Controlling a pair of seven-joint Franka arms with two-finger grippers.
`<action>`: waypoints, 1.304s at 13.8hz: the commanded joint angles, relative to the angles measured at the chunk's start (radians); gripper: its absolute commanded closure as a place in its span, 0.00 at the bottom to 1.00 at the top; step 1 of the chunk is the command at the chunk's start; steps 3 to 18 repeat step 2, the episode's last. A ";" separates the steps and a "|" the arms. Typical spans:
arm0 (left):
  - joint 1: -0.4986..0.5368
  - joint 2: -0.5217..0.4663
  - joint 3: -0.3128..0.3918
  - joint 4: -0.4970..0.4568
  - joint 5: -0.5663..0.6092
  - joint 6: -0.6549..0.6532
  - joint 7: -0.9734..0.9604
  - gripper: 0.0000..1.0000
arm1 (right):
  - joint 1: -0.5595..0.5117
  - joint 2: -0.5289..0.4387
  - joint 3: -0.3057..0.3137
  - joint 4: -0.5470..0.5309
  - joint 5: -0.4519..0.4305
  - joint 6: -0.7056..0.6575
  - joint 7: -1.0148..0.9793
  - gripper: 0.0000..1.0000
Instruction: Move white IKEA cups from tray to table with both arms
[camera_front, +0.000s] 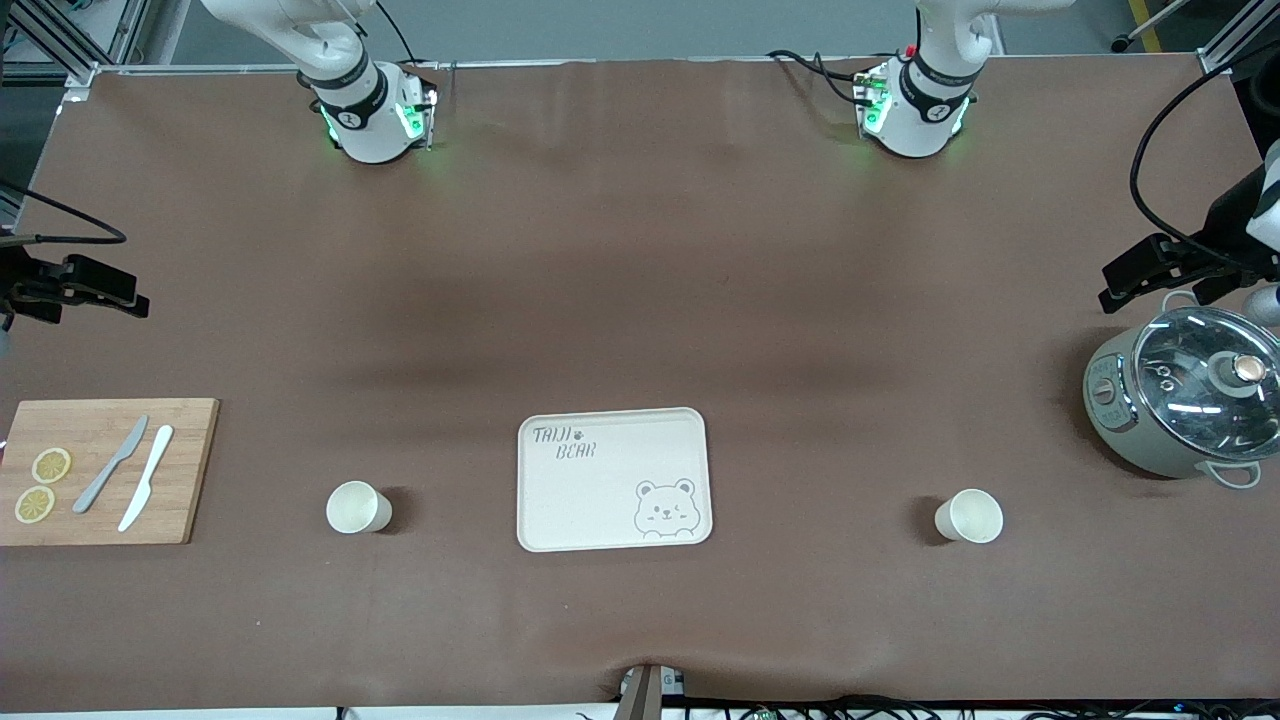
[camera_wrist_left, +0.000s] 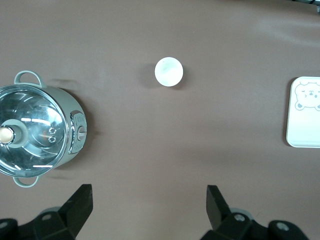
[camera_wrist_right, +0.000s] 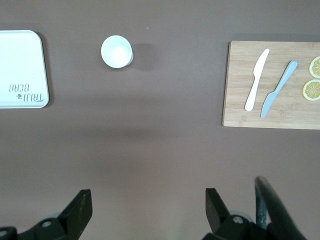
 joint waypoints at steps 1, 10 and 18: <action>0.010 -0.011 -0.004 0.002 -0.016 -0.006 0.004 0.00 | -0.008 -0.022 0.009 -0.028 0.002 0.010 0.039 0.00; 0.010 -0.013 -0.004 0.002 -0.016 -0.006 0.004 0.00 | -0.009 -0.022 0.009 -0.028 0.002 0.010 0.049 0.00; 0.010 -0.013 -0.004 0.002 -0.016 -0.006 0.004 0.00 | -0.009 -0.022 0.009 -0.028 0.002 0.010 0.049 0.00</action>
